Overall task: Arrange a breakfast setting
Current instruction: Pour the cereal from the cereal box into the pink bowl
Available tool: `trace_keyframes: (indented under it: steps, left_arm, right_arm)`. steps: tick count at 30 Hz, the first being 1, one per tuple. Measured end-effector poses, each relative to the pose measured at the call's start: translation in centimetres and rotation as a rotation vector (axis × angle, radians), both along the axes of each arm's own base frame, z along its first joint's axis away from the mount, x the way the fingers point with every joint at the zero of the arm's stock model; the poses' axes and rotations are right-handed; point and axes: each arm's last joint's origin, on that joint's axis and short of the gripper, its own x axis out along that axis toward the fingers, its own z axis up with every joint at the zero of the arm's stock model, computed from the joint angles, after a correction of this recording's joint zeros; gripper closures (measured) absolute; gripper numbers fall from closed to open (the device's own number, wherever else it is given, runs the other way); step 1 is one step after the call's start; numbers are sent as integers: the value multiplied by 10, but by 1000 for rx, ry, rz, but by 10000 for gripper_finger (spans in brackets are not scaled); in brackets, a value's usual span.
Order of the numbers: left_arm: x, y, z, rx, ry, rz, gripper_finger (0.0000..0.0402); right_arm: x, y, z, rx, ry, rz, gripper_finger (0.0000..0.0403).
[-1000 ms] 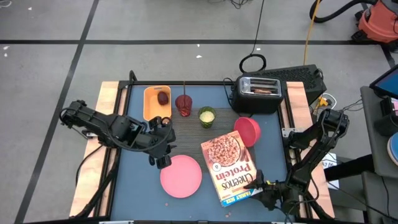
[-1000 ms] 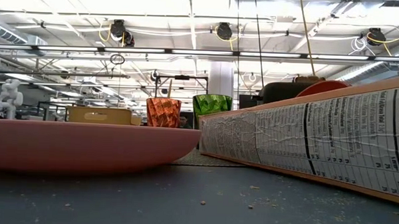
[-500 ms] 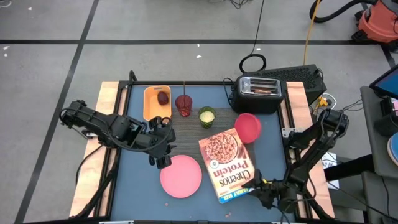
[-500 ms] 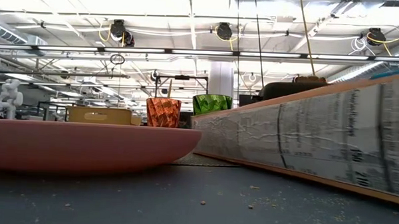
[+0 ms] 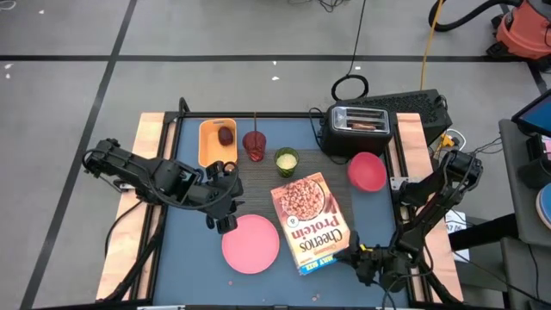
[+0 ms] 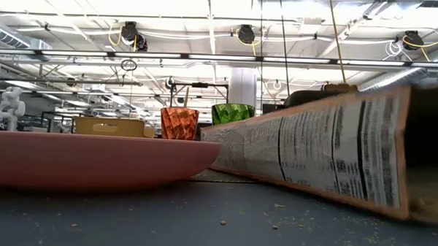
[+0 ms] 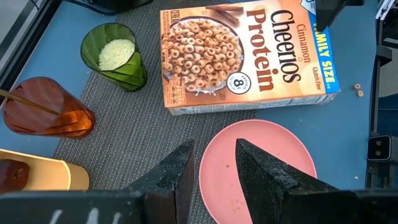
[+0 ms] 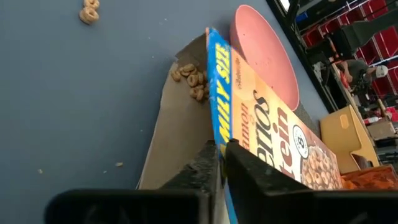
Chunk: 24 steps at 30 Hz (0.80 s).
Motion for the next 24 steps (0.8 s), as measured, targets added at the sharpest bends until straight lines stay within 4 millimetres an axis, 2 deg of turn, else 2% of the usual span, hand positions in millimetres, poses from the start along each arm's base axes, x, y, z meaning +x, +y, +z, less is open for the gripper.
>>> trace_keyframes:
  steps: [3, 15, 24]
  left_arm:
    - [0, 0, 0, 0, 0, 0, 277]
    - [0, 0, 0, 0, 0, 0, 277]
    - [0, 0, 0, 0, 0, -1, 277]
  right_arm:
    - [0, 0, 0, -1, -1, -1, 398]
    - [5, 2, 8, 72, -53, -19, 401]
    - [6, -6, 35, 105, -161, -61, 402]
